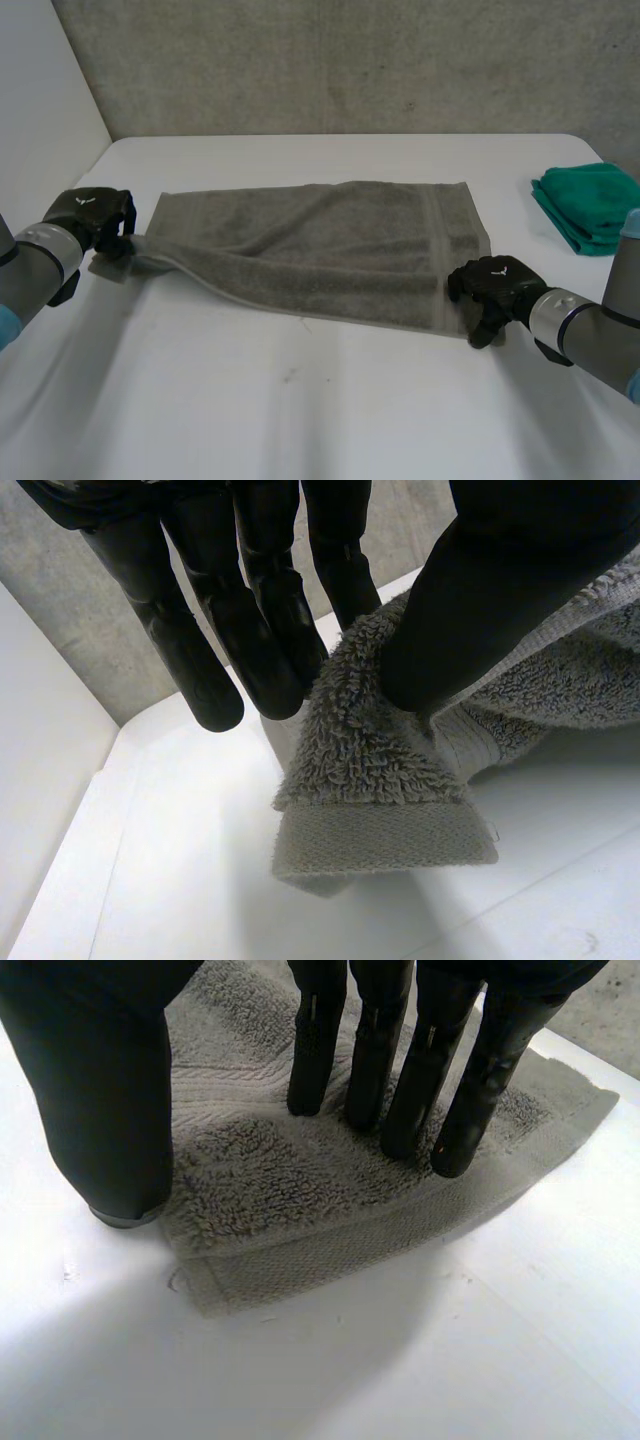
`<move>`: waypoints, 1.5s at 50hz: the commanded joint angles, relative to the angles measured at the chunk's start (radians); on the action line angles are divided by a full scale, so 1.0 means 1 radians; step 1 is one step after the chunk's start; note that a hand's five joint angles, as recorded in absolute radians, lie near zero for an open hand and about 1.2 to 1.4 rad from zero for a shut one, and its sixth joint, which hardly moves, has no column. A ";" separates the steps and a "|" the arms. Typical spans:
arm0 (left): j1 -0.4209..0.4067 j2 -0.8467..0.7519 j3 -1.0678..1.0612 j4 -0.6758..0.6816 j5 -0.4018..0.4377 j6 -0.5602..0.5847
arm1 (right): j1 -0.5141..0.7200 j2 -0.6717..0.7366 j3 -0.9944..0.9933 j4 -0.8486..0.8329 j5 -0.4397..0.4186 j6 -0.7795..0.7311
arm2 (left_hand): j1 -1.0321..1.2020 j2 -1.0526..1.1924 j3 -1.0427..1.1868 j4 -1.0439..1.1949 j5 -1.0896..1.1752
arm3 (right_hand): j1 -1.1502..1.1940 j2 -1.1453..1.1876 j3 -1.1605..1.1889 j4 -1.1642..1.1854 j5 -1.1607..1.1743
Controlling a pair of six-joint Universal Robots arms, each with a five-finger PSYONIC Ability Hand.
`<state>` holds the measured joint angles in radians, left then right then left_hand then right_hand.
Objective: Fold the laundry.
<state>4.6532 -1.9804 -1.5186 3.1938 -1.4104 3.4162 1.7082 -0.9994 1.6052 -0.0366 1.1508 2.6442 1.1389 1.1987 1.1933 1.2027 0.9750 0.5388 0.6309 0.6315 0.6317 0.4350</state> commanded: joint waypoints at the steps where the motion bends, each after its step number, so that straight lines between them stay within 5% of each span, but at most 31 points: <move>1: 0.001 -0.001 0.000 0.000 0.001 0.000 | 0.001 0.022 -0.025 -0.005 0.004 -0.001 | 0.257 0.198 0.203 0.194 0.247 | 0.248 0.155 0.155 0.155 0.177; 45: 0.001 0.000 -0.002 0.000 0.001 0.000 | 0.010 0.150 -0.246 -0.002 0.040 0.003 | 0.257 0.198 0.203 0.194 0.247 | 0.345 0.253 0.252 0.252 0.274; 53: 0.001 0.000 -0.003 0.000 0.001 0.000 | 0.010 0.185 -0.289 0.003 0.040 0.003 | 0.257 0.198 0.203 0.194 0.247 | 0.441 0.349 0.349 0.349 0.371; 61: 0.001 0.000 -0.011 0.001 0.004 0.000 | 0.010 0.206 -0.318 0.006 0.037 0.003 | 0.257 0.198 0.203 0.194 0.247 | 0.856 0.764 0.764 0.763 0.786; 67: 0.001 0.003 -0.011 0.001 0.004 0.001 | 0.011 0.202 -0.346 0.017 0.035 0.011 | 0.257 0.198 0.203 0.194 0.247 | 0.857 0.765 0.765 0.765 0.787; 75: -0.002 0.009 -0.021 -0.003 0.005 0.000 | 0.005 0.087 -0.375 0.254 -0.008 0.000 | 0.257 0.198 0.203 0.194 0.247 | 0.857 0.765 0.765 0.765 0.787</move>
<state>4.6532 -1.9751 -1.5311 3.1932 -1.4058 3.4163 1.7190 -0.8341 1.2467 0.0510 1.1724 2.6552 1.1389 1.1987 1.1933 1.2028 0.9749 0.9739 1.1747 1.1816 1.1879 0.9777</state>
